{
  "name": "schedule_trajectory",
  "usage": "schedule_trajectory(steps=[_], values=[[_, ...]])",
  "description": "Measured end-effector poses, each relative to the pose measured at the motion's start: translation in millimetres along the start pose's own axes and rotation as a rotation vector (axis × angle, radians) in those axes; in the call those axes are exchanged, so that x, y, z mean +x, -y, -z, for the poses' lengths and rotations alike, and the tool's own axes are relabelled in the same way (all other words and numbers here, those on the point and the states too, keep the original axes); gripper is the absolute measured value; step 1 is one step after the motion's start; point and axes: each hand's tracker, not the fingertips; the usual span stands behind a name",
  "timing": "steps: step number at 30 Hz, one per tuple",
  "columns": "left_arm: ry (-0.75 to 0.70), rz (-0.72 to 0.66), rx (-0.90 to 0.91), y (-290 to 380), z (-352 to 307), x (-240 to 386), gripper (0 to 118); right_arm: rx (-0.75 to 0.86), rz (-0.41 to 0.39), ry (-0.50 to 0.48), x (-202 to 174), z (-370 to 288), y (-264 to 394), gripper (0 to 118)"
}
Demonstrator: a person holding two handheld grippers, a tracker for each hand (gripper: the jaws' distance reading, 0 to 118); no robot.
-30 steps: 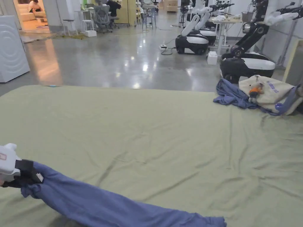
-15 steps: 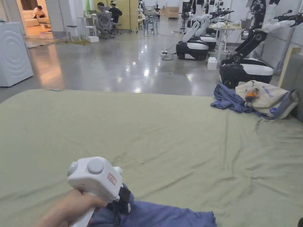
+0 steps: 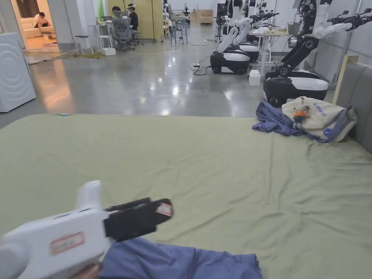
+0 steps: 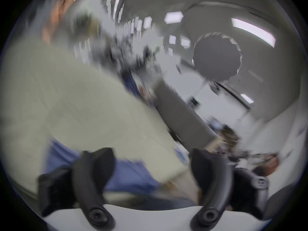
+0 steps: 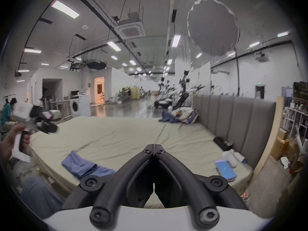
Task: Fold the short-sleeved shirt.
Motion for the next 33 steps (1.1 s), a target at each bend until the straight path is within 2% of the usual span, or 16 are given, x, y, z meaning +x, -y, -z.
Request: schedule_trajectory(steps=[1, 2, 3, 4, 5, 7, 8, 21, 22, 23, 24, 25, 26, 27, 30, 33], values=[[-0.163, 0.17, 0.099, -3.4, -37.6, 18.3, 39, 0.034, -0.01, 0.027, -3.0, -3.2, -0.9, 2], [-0.444, 0.391, 0.192, 2.8, -68.6, 44.5, 0, 0.053, -0.017, 0.041, -6.1, -5.5, -2.4, 2], [-0.671, 0.514, 0.279, 12.1, -97.3, 63.6, 0, 0.071, -0.027, 0.048, -8.7, -7.7, -2.8, 2], [-0.668, 0.545, 0.287, 10.8, -110.2, 51.2, 0, 0.079, -0.041, 0.063, -12.3, -9.5, -2.5, 2], [-0.558, 0.456, 0.236, 15.7, -104.1, 36.1, 0, 0.074, -0.039, 0.064, -15.1, -10.4, -2.2, 2], [-0.589, 0.272, 0.207, 37.7, -117.3, 25.0, 0, 0.06, -0.02, 0.046, -17.4, -11.5, -1.4, 2], [-0.562, 0.257, 0.225, 45.3, -120.2, 19.0, 0, 0.058, -0.013, 0.045, -19.3, -12.7, 0.1, 2], [-0.574, 0.247, 0.112, 53.8, -89.5, -14.4, 0, 0.02, -0.033, 0.034, -28.5, 2.4, 7.9, 2], [-0.572, 0.246, 0.1, 49.2, -83.4, -19.0, 22, 0.009, -0.032, 0.026, -27.8, 6.0, 8.6, 2], [-0.523, 0.232, 0.037, 41.9, -71.2, -31.5, 54, 0.002, -0.031, 0.018, -27.0, 9.2, 10.3, 2], [-0.497, 0.216, -0.064, 31.0, -55.1, -48.3, 54, -0.007, -0.027, 0.01, -26.3, 12.1, 12.0, 2], [-0.494, 0.126, -0.205, 24.9, -35.3, -64.4, 74, -0.022, -0.015, -0.008, -25.1, 15.8, 14.0, 2], [-0.465, 0.003, -0.369, 17.6, -6.8, -95.9, 110, -0.038, -0.003, -0.027, -24.1, 19.9, 15.2, 2], [-0.357, -0.096, -0.379, 15.5, 15.8, -133.0, 118, -0.046, -0.001, -0.035, -23.4, 23.4, 17.1, 2], [-0.127, -0.517, -0.475, 47.0, 73.6, -221.4, 118, -0.073, -0.017, -0.043, -23.1, 32.1, 22.6, 2], [-0.248, -0.579, -0.622, 60.6, 93.7, -248.1, 118, -0.091, -0.017, -0.046, -18.2, 37.5, 24.5, 2]])
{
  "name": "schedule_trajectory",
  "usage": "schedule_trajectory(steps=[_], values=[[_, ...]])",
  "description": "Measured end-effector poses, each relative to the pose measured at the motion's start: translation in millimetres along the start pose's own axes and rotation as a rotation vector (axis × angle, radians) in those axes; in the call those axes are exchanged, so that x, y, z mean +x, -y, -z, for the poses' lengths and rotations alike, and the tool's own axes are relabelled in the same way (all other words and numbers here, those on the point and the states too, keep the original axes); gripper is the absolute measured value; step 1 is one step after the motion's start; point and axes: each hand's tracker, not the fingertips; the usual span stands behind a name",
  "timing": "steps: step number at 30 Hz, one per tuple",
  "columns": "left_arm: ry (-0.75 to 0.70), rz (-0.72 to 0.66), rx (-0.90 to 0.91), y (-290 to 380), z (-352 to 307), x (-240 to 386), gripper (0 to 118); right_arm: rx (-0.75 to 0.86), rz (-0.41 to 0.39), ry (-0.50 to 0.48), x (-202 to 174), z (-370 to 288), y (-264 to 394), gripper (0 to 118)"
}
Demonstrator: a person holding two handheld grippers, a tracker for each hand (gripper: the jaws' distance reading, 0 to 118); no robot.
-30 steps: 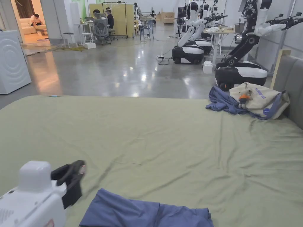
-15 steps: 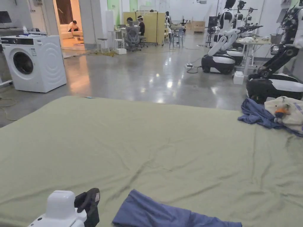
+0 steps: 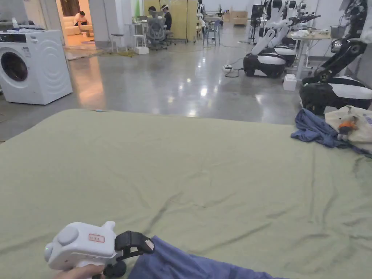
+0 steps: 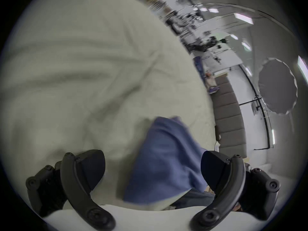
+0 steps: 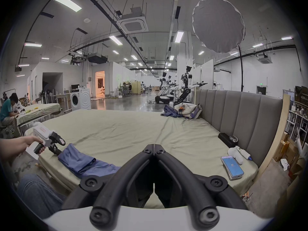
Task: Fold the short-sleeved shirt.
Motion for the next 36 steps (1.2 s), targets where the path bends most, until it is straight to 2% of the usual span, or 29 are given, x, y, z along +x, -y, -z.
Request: schedule_trajectory(steps=[3, 6, 8, 9, 10, 11, 12, 13, 14, 15, 16, 18, 19, 21, 23, 25, 27, 28, 30, 33, 36], values=[[0.177, 0.079, -0.074, -16.7, 14.0, 0.0, 118, -0.022, 0.037, 0.009, 6.4, 6.9, 1.5, 2], [0.217, 0.063, -0.132, -11.6, 24.1, 0.2, 118, -0.033, 0.058, 0.014, 10.1, 18.6, 5.2, 2], [0.222, 0.118, -0.173, -10.4, 34.1, 14.4, 118, -0.043, 0.054, 0.01, 8.9, 26.9, 8.2, 2], [0.186, 0.152, -0.177, -8.8, 33.8, 22.9, 107, -0.047, 0.048, 0.014, 6.0, 29.5, 8.8, 2], [0.129, 0.223, -0.154, -8.2, 32.2, 31.9, 60, -0.048, 0.046, 0.014, 4.4, 31.9, 9.9, 2], [0.067, 0.227, -0.13, -6.9, 31.7, 35.1, 14, -0.048, 0.049, 0.006, 3.6, 34.3, 10.9, 2], [0.014, 0.184, -0.135, 21.3, 23.8, 49.2, 14, -0.047, 0.052, 0.003, 2.2, 36.1, 11.4, 2], [0.037, 0.059, -0.122, 33.7, 24.9, 45.2, 14, -0.045, 0.055, 0.003, 0.9, 37.4, 12.8, 2], [0.078, 0.064, -0.121, 41.3, 23.7, 49.1, 14, -0.047, 0.056, 0.001, -0.4, 38.9, 11.9, 2], [0.078, 0.155, -0.095, 41.9, 16.7, 58.5, 14, -0.045, 0.057, -0.006, -1.5, 40.2, 10.8, 2], [0.063, 0.215, -0.1, 9.7, 6.0, 49.8, 14, -0.043, 0.055, -0.007, -3.0, 41.2, 9.6, 2], [0.062, 0.202, -0.068, 3.1, -16.4, 51.4, 14, -0.04, 0.042, -0.018, -4.6, 43.8, 7.0, 2], [-0.019, 0.274, -0.035, -7.0, -38.0, 54.5, 14, -0.042, 0.039, -0.023, -4.9, 46.1, 5.6, 2], [-0.133, 0.318, 0.016, -38.9, -78.1, 48.1, 14, -0.043, 0.035, -0.025, -5.9, 48.7, 3.5, 2], [-0.318, 0.362, 0.063, -54.9, -128.2, 54.2, 14, -0.042, 0.035, -0.034, -6.1, 48.2, 2.6, 2], [-0.427, 0.299, 0.092, -60.5, -160.6, 58.3, 14, -0.037, 0.044, -0.039, -5.9, 46.1, 4.1, 2], [-0.614, 0.415, 0.089, -61.3, -182.1, 89.5, 14, -0.042, 0.051, -0.042, -6.5, 43.8, 6.5, 2], [-0.655, 0.479, 0.065, -58.5, -179.6, 104.7, 14, -0.044, 0.056, -0.041, -7.0, 42.2, 7.9, 2], [-0.615, 0.465, 0.062, -47.1, -173.3, 129.4, 14, -0.047, 0.073, -0.051, -7.2, 38.4, 10.2, 2], [-0.671, 0.599, 0.066, -28.5, -144.0, 187.7, 14, -0.054, 0.091, -0.058, -8.6, 31.1, 10.7, 2], [-0.48, 0.603, -0.02, -10.5, -88.1, 216.1, 14, -0.047, 0.091, -0.06, -6.7, 20.1, 9.2, 2]])
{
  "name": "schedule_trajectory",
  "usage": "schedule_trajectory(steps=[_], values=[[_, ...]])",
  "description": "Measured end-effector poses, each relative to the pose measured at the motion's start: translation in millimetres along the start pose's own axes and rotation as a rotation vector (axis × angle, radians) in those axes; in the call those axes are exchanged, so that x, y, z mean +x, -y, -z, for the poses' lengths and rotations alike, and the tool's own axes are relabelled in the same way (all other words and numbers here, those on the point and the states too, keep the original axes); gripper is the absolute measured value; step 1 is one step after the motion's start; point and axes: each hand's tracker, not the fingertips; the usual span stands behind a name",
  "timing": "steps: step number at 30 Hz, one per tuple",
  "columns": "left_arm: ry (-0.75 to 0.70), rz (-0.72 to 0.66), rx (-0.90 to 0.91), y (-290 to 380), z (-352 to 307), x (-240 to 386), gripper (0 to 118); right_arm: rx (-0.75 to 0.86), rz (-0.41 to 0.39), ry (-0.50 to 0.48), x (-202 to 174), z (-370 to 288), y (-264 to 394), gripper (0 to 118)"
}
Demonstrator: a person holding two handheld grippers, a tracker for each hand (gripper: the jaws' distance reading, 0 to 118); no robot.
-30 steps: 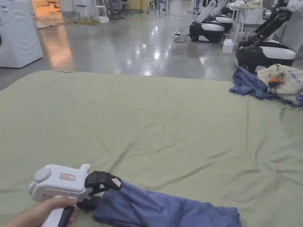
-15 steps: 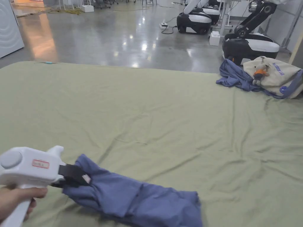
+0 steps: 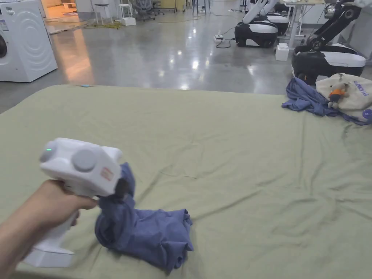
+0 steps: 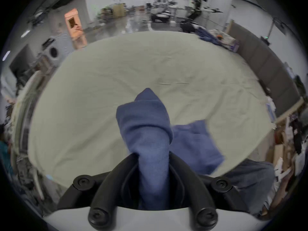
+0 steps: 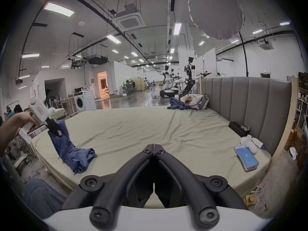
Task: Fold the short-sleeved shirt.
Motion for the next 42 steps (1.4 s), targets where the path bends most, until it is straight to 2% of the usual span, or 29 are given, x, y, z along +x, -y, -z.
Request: schedule_trajectory(steps=[2, 5, 6, 8, 9, 11, 13, 14, 15, 16, 18, 20, 21, 22, 23, 24, 25, 26, 27, 28, 29, 30, 32, 34, 35, 36, 39, 41, 42], values=[[0.105, 0.007, -0.04, -5.4, 31.8, 25.1, 14, 0.006, -0.001, -0.002, 4.3, -6.3, -0.7, 2], [0.065, 0.061, -0.103, -7.0, 77.8, 54.6, 15, 0.016, 0.0, 0.011, 12.1, -11.7, -2.1, 2], [0.061, 0.043, -0.11, -6.2, 92.8, 55.6, 21, 0.017, 0.001, 0.021, 14.5, -12.6, -2.6, 2], [0.189, -0.101, -0.154, 8.4, 122.0, 57.4, 86, 0.021, 0.008, 0.026, 21.0, -14.3, -4.1, 2], [0.31, -0.196, -0.157, 15.2, 133.7, 52.2, 102, 0.023, 0.014, 0.034, 23.9, -15.1, -5.2, 2], [0.583, -0.365, -0.075, 31.0, 139.7, 53.6, 104, 0.035, 0.022, 0.042, 28.2, -18.7, -7.4, 2], [0.866, -0.462, 0.006, 43.4, 134.1, 62.4, 104, 0.046, 0.024, 0.048, 30.6, -21.5, -9.3, 2], [0.957, -0.493, 0.032, 48.6, 127.1, 59.8, 104, 0.047, 0.023, 0.049, 31.2, -21.7, -10.4, 2], [0.962, -0.505, 0.079, 54.3, 110.7, 60.5, 104, 0.047, 0.019, 0.047, 31.4, -21.7, -10.6, 2], [0.886, -0.47, 0.163, 58.2, 93.7, 54.8, 104, 0.048, 0.016, 0.047, 31.1, -21.6, -10.4, 2], [0.618, -0.343, 0.388, 72.1, 60.1, 41.5, 104, 0.041, 0.016, 0.043, 30.4, -18.7, -8.8, 2], [0.218, -0.136, 0.434, 80.2, 31.3, 57.3, 100, 0.027, 0.022, 0.03, 26.3, -14.8, -7.6, 2], [0.028, 0.021, 0.429, 81.8, 33.9, 71.3, 81, 0.021, 0.026, 0.025, 24.3, -13.7, -7.4, 2], [-0.104, 0.127, 0.439, 85.3, 42.5, 84.1, 16, 0.012, 0.029, 0.01, 22.3, -12.4, -7.1, 2], [-0.151, 0.158, 0.428, 91.1, 64.2, 91.4, 0, 0.009, 0.03, 0.004, 20.0, -11.6, -6.8, 2], [-0.17, 0.128, 0.382, 93.9, 94.9, 96.4, 0, 0.007, 0.028, 0.002, 16.9, -11.0, -7.1, 2], [-0.068, 0.073, 0.283, 95.8, 125.1, 89.4, 0, 0.005, 0.024, -0.002, 14.6, -11.1, -7.9, 2], [-0.044, 0.024, 0.219, 103.5, 152.3, 90.9, 0, 0.007, 0.017, -0.005, 12.5, -11.9, -9.1, 2], [-0.126, 0.017, 0.249, 113.3, 164.2, 94.4, 0, 0.011, 0.012, -0.003, 10.6, -12.9, -10.6, 2], [-0.144, 0.094, 0.355, 116.3, 162.0, 98.9, 0, 0.013, 0.01, -0.002, 9.6, -13.9, -12.5, 2], [-0.203, 0.181, 0.363, 101.9, 150.0, 108.6, 0, 0.012, 0.007, -0.006, 9.1, -14.8, -14.0, 2], [-0.204, 0.183, 0.277, 89.7, 143.6, 114.3, 0, 0.012, 0.004, -0.011, 8.5, -15.2, -15.0, 2], [-0.108, 0.098, 0.316, 98.0, 137.5, 96.0, 0, 0.018, -0.002, -0.011, 7.1, -14.7, -14.8, 2], [0.045, -0.128, 0.329, 107.4, 114.8, 75.9, 0, 0.039, -0.011, -0.006, 5.5, -17.5, -14.5, 2], [0.112, -0.179, 0.436, 118.0, 91.5, 68.3, 0, 0.076, -0.022, 0.024, 3.8, -22.3, -15.2, 2], [0.105, -0.181, 0.614, 128.7, 60.7, 56.4, 0, 0.111, -0.033, 0.039, 2.6, -28.0, -16.4, 2], [-0.068, -0.13, 1.01, 173.6, -41.4, 54.8, 0, 0.208, -0.052, 0.091, 0.3, -42.9, -22.2, 2], [-0.125, -0.11, 1.169, 204.0, -90.2, 53.9, 0, 0.235, -0.063, 0.141, -0.2, -49.7, -27.0, 2], [-0.171, -0.1, 1.214, 217.9, -111.9, 55.6, 0, 0.227, -0.056, 0.127, 1.3, -51.5, -29.2, 2]])
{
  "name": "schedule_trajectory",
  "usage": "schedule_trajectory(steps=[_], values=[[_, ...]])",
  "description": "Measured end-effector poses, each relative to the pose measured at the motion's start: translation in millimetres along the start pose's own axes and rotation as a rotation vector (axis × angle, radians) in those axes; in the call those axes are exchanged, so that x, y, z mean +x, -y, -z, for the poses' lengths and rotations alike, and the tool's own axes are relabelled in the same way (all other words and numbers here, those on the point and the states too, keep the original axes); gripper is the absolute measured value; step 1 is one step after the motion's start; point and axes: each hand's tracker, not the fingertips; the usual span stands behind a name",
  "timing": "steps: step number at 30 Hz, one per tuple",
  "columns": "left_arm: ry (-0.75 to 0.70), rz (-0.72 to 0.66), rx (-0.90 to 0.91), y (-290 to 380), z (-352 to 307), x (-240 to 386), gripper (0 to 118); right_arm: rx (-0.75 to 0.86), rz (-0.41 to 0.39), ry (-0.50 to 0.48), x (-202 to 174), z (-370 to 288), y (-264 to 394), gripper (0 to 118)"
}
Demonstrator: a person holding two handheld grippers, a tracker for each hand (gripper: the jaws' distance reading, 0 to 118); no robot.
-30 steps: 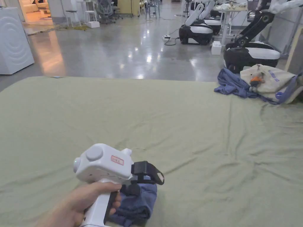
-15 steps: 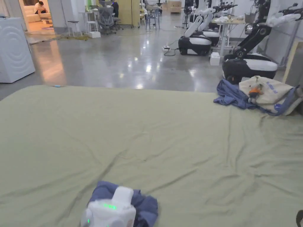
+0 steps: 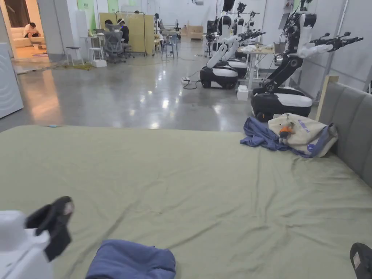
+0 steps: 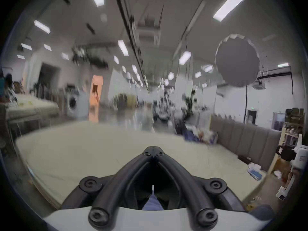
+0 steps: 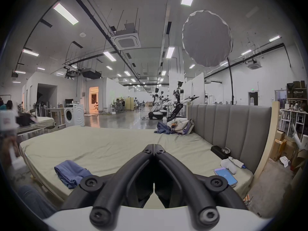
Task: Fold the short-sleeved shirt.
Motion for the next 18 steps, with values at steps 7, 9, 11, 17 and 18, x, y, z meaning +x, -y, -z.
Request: schedule_trajectory(steps=[7, 9, 11, 17, 18], values=[[-0.088, 0.027, -0.015, 6.4, -47.6, -13.0, 0, -0.006, 0.012, 0.05, 6.2, -11.4, 7.7, 2], [-0.116, 0.02, -0.079, 16.5, -44.4, -13.5, 0, -0.016, 0.004, 0.051, 5.1, -12.3, 8.9, 2], [-0.107, 0.016, -0.081, 21.7, -38.9, -13.1, 0, -0.017, 0.0, 0.049, 3.7, -11.6, 8.3, 2], [-0.079, 0.007, -0.119, 23.7, -23.0, -12.5, 0, -0.134, 0.113, -0.261, -26.2, 26.8, -3.9, 2], [-0.074, 0.008, -0.124, 26.9, -20.1, -15.5, 0, -0.244, 0.161, -0.436, -45.1, 51.9, -4.3, 2]])
